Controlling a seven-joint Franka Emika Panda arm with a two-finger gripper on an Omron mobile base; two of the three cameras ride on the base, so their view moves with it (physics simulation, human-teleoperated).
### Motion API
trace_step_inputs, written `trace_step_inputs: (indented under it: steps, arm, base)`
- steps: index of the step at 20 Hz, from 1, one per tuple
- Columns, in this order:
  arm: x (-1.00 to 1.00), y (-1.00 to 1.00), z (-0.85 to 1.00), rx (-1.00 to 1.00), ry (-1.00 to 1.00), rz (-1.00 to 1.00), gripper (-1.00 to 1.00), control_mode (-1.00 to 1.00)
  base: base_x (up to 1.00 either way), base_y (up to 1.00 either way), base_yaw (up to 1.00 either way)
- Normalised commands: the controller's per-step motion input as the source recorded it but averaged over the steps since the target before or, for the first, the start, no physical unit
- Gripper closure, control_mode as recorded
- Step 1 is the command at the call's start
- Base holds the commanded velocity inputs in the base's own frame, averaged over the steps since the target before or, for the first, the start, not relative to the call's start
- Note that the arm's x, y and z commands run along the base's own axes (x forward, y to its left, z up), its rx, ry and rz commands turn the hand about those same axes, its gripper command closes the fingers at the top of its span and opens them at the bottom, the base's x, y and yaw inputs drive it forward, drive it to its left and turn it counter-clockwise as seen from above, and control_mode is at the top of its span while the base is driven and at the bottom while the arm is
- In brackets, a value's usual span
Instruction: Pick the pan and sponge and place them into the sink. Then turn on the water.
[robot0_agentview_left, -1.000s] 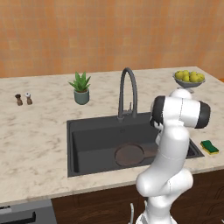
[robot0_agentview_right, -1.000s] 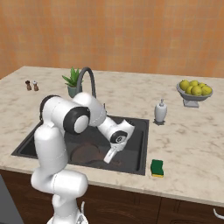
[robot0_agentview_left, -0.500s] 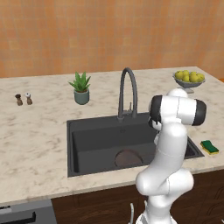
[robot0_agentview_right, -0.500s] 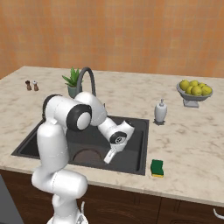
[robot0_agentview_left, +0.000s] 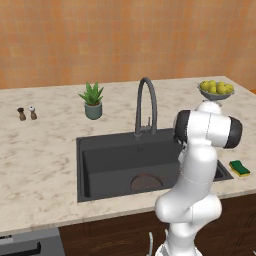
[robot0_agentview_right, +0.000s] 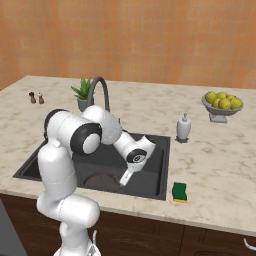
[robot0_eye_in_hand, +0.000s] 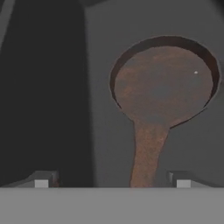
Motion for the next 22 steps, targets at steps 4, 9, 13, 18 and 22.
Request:
trace_step_inputs:
  steps: [4, 9, 13, 18, 22]
  arm:
    - [-0.40, -0.12, 0.89, 0.00, -0.01, 0.00, -1.00, -1.00]
    - [-0.46, -0.12, 0.95, 0.00, -0.01, -0.04, -1.00, -1.00]
    - [-0.55, -0.01, 0.79, 0.00, -0.15, -0.17, -1.00, -1.00]
    - [-0.43, -0.08, 0.82, 0.00, -0.14, -0.26, -1.00, -1.00]
    - [-0.35, -0.03, 0.79, 0.00, -0.01, -0.33, -1.00, -1.00]
  base:
    - [0.00, 0.00, 0.00]
    - [0.00, 0.00, 0.00]
    - [0.00, 0.00, 0.00]
    - [0.00, 0.00, 0.00]
    - [0.00, 0.00, 0.00]
